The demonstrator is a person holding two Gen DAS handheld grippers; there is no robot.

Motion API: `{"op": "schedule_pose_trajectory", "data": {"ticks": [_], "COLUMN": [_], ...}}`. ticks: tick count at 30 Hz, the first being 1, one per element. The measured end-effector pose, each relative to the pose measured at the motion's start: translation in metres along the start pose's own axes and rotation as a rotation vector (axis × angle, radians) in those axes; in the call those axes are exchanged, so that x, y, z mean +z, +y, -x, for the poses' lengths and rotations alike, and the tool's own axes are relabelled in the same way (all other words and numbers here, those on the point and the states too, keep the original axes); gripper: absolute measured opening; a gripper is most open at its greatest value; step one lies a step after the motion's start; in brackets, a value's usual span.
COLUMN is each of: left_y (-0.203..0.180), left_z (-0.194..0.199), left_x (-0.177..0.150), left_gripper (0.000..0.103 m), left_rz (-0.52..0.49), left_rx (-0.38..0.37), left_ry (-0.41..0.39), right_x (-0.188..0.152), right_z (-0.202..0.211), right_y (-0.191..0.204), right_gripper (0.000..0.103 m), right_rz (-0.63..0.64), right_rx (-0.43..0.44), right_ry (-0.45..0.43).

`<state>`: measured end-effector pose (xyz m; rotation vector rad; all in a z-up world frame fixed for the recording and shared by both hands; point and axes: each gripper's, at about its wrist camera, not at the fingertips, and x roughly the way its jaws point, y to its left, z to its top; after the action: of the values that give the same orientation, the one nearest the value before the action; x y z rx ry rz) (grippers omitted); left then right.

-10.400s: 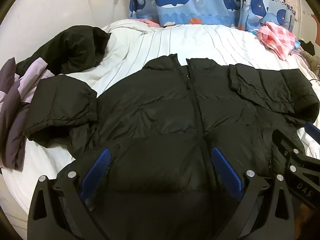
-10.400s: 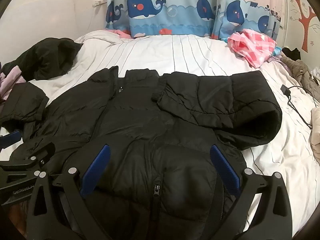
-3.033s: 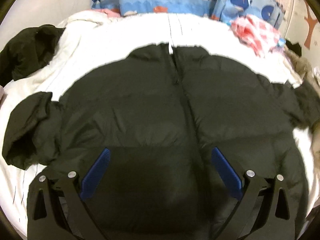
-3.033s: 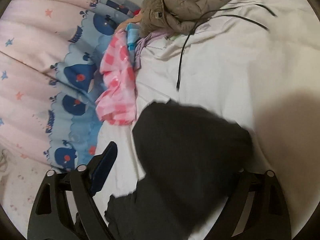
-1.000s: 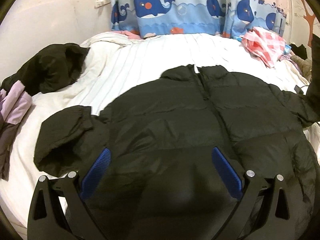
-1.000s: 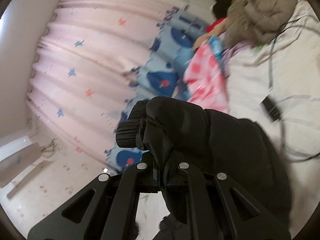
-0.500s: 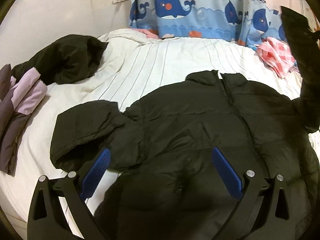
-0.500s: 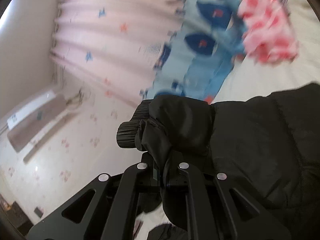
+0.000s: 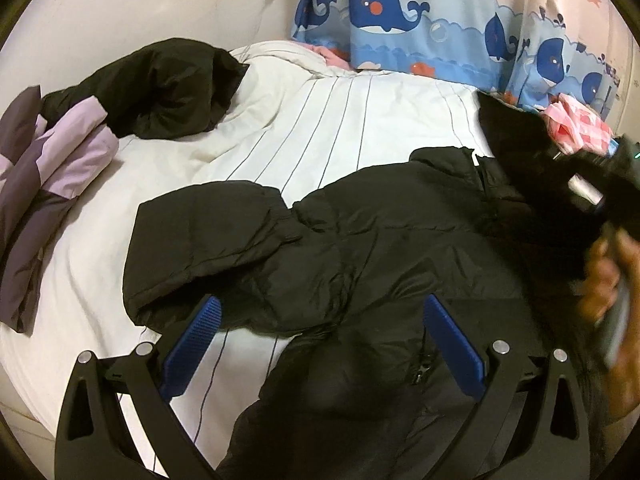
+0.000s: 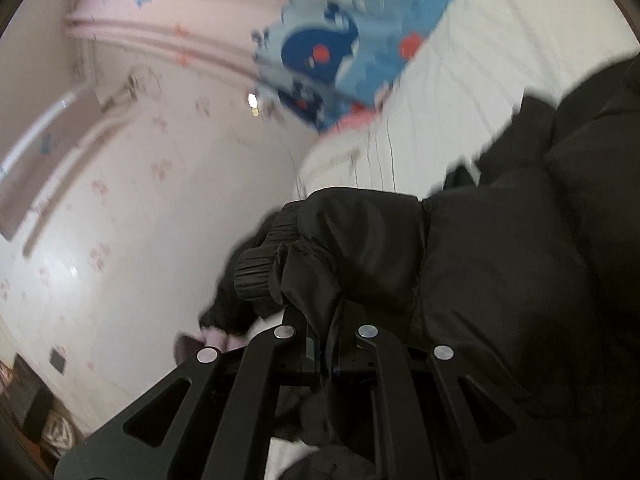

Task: Fold large clothes

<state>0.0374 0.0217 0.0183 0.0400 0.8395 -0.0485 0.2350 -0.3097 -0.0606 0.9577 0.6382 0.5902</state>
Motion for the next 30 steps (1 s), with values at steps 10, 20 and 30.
{"op": "schedule_pose_trajectory", "data": {"ticks": [10, 20, 30], "left_y": [0.006, 0.008, -0.055], "left_z": [-0.004, -0.006, -0.008], "left_x": [0.001, 0.004, 0.021], "left_gripper": [0.097, 0.097, 0.097], "left_rz": [0.022, 0.056, 0.043], "left_rx": [-0.012, -0.024, -0.09], "left_ry": [0.02, 0.018, -0.054], "right_x": [-0.066, -0.071, -0.048], "right_z": [-0.109, -0.049, 0.055], "right_y": [-0.03, 0.029, -0.01], "right_gripper": [0.021, 0.072, 0.088], "right_rz": [0.01, 0.212, 0.007], "right_rx": [-0.25, -0.343, -0.392], "right_ry": [0.384, 0.314, 0.007]}}
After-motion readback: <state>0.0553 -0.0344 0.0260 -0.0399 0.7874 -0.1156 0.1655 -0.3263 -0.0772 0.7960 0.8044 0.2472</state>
